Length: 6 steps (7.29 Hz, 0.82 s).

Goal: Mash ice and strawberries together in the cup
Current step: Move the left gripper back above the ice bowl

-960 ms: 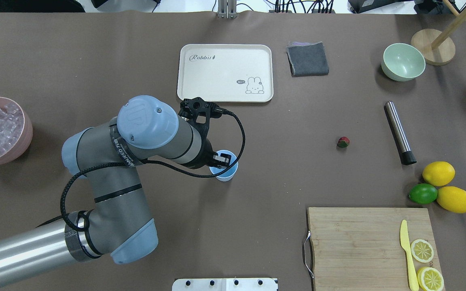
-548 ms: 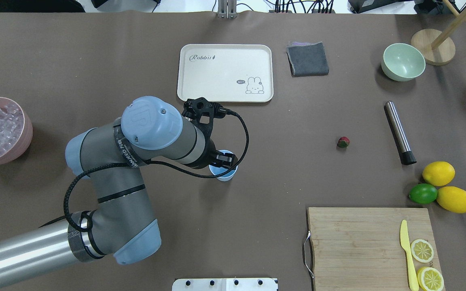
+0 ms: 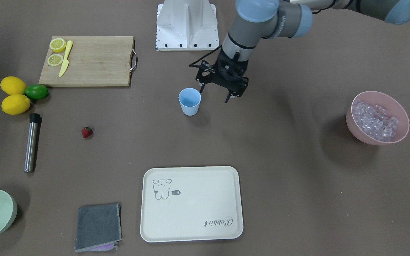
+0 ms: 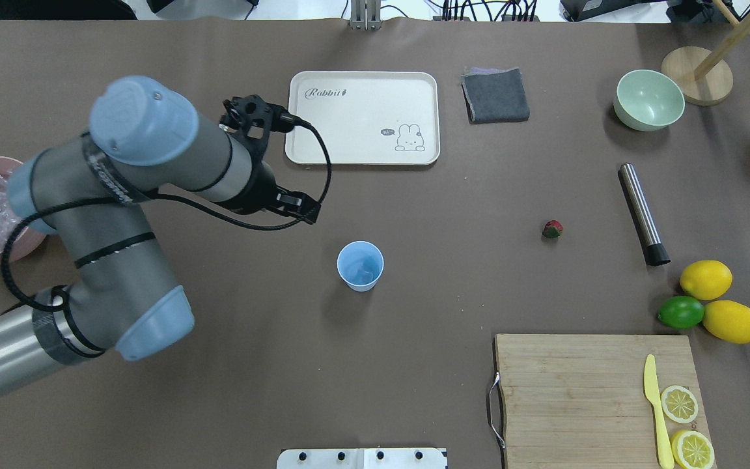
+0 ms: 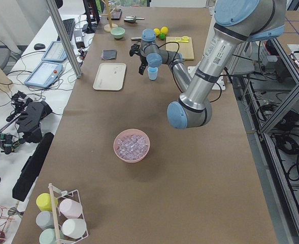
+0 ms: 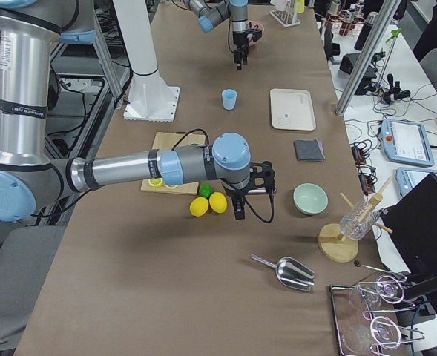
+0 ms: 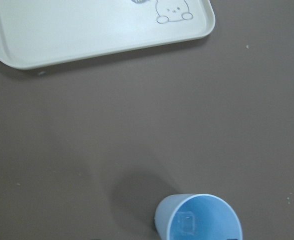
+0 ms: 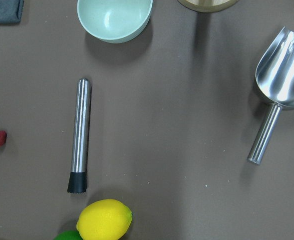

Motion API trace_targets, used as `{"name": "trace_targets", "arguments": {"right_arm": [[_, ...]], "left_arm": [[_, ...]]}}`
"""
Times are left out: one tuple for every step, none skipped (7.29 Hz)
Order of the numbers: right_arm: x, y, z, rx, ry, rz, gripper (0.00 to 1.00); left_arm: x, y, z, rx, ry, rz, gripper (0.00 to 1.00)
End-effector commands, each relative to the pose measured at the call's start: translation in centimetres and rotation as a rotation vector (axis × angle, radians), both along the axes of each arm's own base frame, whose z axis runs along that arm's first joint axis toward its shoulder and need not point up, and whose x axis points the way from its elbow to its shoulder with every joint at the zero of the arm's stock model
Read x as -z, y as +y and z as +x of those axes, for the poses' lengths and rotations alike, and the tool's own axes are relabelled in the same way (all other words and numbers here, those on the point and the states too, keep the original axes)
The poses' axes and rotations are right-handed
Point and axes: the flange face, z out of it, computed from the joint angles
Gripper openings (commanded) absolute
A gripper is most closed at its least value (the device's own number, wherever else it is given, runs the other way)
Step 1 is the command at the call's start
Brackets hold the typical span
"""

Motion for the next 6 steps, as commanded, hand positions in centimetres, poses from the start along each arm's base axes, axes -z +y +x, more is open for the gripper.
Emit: {"name": "trace_targets", "arguments": {"right_arm": [[0.0,0.0,-0.1,0.003,0.001,0.004,1.0],[0.0,0.0,-0.1,0.004,0.002,0.005,1.0],[0.1,-0.1,-0.1,0.004,0.0,0.007,1.0],[0.1,-0.1,-0.1,0.006,0.0,0.007,1.0],[0.2,-0.1,-0.2,0.007,0.0,0.008,1.0],[0.2,-0.1,-0.3,0.009,0.0,0.008,1.0]], "left_arm": [[-6.7,-3.7,-9.5,-0.071,-0.055,0.1,0.87],[-10.2,-4.6,-13.5,-0.092,-0.083,0.123,0.87],[-14.0,-5.0,-17.8,-0.089,-0.1,0.091,0.87],[-17.7,-4.3,-21.4,-0.055,-0.113,0.016,0.89],[-20.0,-3.2,-23.1,-0.032,-0.131,-0.033,0.9],[-23.0,-2.6,-24.3,0.018,-0.15,-0.136,0.93]]}}
